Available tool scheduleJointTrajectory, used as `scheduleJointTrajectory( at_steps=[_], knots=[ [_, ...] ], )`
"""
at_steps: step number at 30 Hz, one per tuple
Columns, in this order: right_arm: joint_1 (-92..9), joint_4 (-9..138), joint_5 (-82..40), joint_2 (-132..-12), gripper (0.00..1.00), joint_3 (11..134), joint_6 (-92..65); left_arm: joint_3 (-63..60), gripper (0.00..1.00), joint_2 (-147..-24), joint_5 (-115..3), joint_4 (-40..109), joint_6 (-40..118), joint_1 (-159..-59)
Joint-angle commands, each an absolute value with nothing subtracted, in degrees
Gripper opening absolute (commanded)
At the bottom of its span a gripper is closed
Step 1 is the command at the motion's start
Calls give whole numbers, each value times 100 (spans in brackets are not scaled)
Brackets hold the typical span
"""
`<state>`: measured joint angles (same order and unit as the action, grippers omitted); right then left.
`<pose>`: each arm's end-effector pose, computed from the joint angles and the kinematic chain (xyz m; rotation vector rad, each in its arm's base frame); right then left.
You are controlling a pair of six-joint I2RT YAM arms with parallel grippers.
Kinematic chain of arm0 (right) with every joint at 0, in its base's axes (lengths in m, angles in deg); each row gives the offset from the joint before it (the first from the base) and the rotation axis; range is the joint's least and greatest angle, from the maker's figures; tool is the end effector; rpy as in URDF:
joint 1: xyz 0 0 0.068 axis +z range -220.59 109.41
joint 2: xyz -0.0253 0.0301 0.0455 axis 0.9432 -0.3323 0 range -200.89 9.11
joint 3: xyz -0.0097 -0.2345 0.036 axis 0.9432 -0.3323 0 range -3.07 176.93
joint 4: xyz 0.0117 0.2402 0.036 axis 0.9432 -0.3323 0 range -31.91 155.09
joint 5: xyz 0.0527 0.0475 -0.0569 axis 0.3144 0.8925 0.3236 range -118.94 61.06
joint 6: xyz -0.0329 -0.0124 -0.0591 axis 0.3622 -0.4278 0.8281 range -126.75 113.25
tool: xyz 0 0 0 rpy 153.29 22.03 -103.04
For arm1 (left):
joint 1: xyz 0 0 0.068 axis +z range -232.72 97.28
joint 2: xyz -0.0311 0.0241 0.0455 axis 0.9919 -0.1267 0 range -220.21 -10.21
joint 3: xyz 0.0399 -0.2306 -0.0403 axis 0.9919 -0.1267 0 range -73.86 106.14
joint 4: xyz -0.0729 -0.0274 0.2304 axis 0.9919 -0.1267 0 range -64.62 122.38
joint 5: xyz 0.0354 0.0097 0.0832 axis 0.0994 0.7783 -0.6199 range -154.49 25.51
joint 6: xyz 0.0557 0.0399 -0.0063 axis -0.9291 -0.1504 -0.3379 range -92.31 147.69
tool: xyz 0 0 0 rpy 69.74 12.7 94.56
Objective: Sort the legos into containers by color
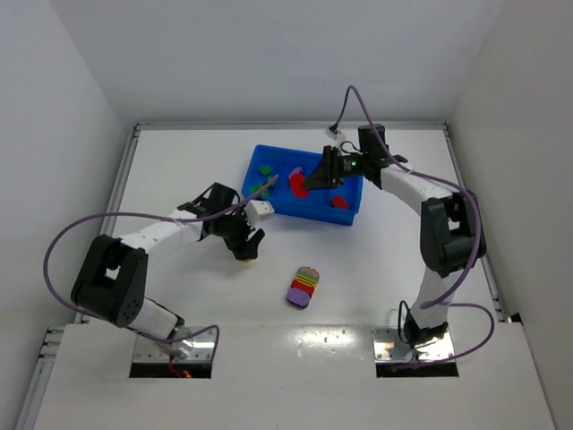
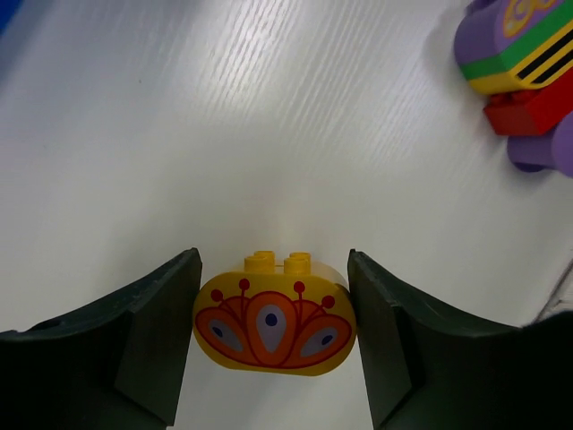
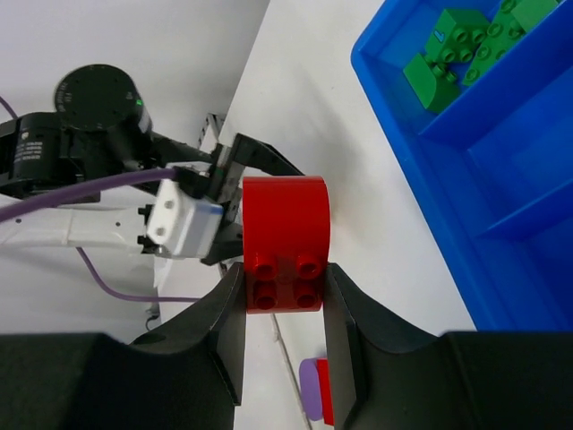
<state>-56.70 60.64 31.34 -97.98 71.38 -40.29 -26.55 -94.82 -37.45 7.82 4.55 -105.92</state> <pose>0.3670 0.1404 0.1985 -0.2506 2.2735 1.6079 0.2406 -0.1305 0.1420 1.1609 2.3163 -0.6223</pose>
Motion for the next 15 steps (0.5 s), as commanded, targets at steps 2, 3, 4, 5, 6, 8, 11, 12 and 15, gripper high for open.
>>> scheduleJointTrajectory(
  at_steps=[2,3,4,5,6,8,11,12,15],
  knots=[
    [-5793,6096,3145,-9425,4,7015,-3821,-2106,40,-8941,-2936,1102,677,-10636],
    [-5794,6096,3145,-9425,4,6962,-3821,-1991,40,-8852,-2734,1102,764,-10636],
    [-5846,6096,3092,-9364,4,6961,-3821,-1859,40,-8782,-2323,1102,843,-10636],
    [-5846,6096,3092,-9364,4,6909,-3821,-1536,40,-8781,-2084,1102,914,-10636],
    [-5899,6096,3092,-9311,4,6856,-3821,-1367,39,-8781,-1838,1102,1184,-10549],
    [-5899,6096,3039,-9259,4,6856,-3821,-772,39,-9070,-1029,1102,1554,-10426],
    [-6074,6148,2916,-9206,4,6751,-3821,-304,39,-9579,-350,1540,2956,-10180],
    [-6075,6148,2855,-9205,4,6750,-3821,-302,39,-9581,-350,1820,3223,-10127],
    [-6189,6148,2802,-9100,4,6698,-3821,-302,39,-9643,-989,2586,3262,-10231]
  ],
)
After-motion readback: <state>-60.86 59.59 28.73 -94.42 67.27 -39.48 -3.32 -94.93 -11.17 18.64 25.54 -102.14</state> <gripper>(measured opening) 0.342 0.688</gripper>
